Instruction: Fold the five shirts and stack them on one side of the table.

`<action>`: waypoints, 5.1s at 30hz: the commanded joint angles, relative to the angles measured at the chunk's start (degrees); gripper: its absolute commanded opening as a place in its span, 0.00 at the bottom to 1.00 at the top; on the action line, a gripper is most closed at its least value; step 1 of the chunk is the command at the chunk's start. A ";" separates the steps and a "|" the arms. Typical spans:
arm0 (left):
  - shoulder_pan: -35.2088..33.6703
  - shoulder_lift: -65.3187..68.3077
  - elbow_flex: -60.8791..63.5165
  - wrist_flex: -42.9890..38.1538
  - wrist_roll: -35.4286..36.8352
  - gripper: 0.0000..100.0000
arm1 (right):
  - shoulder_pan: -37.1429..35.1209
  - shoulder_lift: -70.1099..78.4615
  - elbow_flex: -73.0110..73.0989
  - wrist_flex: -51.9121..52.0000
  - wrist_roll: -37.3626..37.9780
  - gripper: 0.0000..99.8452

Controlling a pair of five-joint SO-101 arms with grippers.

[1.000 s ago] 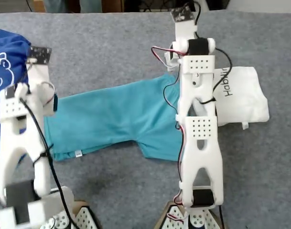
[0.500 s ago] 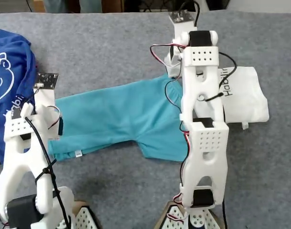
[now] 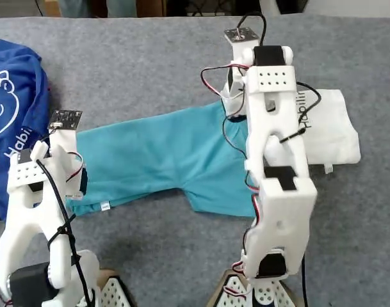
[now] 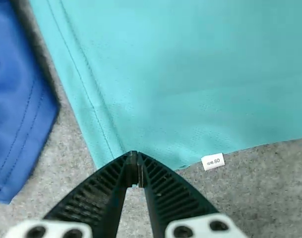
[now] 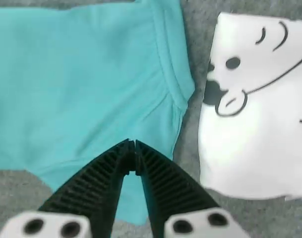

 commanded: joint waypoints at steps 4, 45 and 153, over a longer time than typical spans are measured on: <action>0.31 -1.58 -0.31 0.18 0.09 0.03 | -0.44 -10.07 11.38 -6.24 0.00 0.01; -1.98 20.31 -5.85 -15.74 0.18 0.03 | 7.12 10.59 19.30 -23.38 1.41 0.01; -6.90 12.13 4.00 -29.45 12.75 0.03 | -16.09 -64.66 90.07 -25.49 59.96 0.32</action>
